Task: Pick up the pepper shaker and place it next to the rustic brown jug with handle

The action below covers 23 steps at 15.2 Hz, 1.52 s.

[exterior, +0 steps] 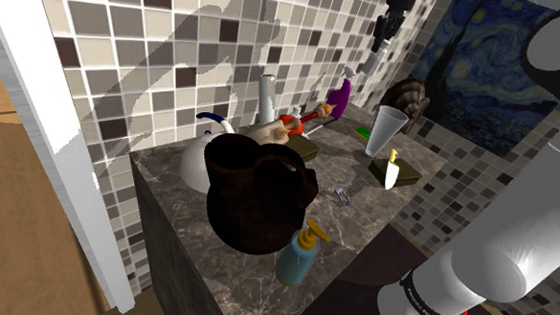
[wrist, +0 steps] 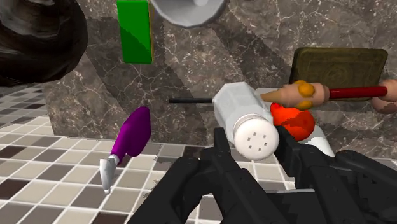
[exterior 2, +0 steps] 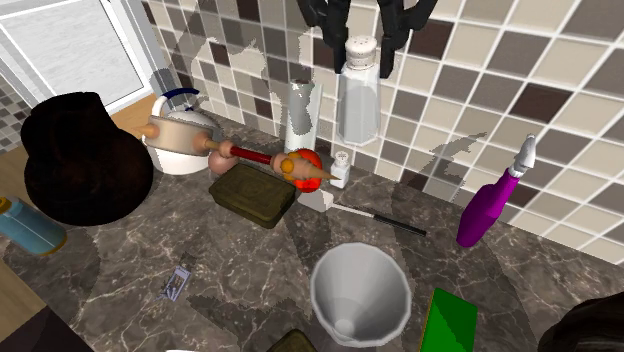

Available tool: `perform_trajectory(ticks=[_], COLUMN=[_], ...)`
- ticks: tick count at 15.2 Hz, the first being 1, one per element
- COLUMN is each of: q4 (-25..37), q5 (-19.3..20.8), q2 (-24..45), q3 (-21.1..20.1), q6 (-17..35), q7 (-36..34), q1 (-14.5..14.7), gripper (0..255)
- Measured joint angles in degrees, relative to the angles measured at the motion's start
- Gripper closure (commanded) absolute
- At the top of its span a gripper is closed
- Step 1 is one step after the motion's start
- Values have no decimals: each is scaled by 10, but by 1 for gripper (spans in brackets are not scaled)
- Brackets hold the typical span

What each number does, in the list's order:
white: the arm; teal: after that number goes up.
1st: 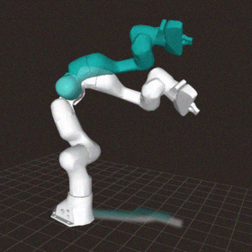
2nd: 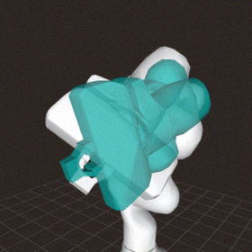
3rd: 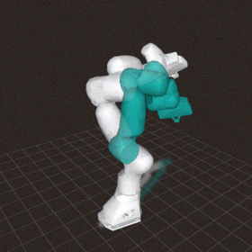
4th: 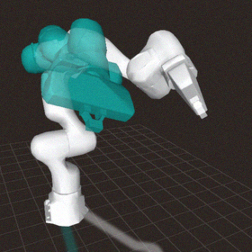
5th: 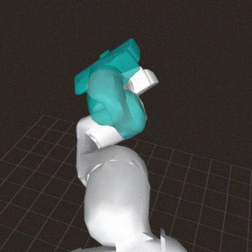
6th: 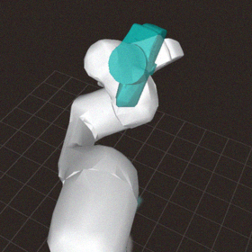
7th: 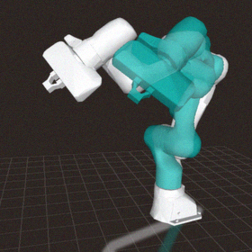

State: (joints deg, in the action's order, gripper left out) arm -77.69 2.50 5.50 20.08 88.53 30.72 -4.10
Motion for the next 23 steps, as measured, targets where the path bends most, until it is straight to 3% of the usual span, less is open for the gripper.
perform_trajectory(ticks=[11, 23], q4=[-212, -309], q5=[59, 42], q2=[-191, -300], q3=[-88, -201], q6=[12, -19], q7=[-159, -319], q1=[73, 123], gripper=[255, 255])
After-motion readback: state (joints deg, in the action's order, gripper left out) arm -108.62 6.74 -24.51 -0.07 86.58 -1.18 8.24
